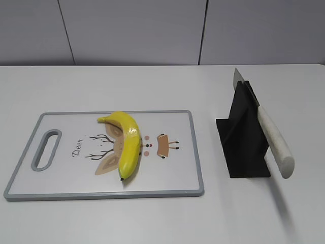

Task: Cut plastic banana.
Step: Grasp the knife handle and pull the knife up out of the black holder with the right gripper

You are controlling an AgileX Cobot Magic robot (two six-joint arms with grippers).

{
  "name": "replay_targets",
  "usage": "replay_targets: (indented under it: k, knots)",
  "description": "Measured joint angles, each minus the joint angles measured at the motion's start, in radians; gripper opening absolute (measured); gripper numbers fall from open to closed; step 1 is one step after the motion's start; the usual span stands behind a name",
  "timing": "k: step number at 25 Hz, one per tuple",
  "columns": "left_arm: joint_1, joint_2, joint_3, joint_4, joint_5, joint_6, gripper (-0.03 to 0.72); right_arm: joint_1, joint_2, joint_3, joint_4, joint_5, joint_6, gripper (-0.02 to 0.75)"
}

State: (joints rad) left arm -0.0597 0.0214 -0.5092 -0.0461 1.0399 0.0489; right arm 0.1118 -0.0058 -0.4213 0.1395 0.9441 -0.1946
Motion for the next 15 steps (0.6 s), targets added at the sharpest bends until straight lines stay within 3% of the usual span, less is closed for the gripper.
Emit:
replay_targets:
  k: [15]
  knots:
    - [0.0,0.0,0.0,0.0,0.0,0.0,0.233,0.0,0.0,0.0,0.0,0.0,0.0,0.592]
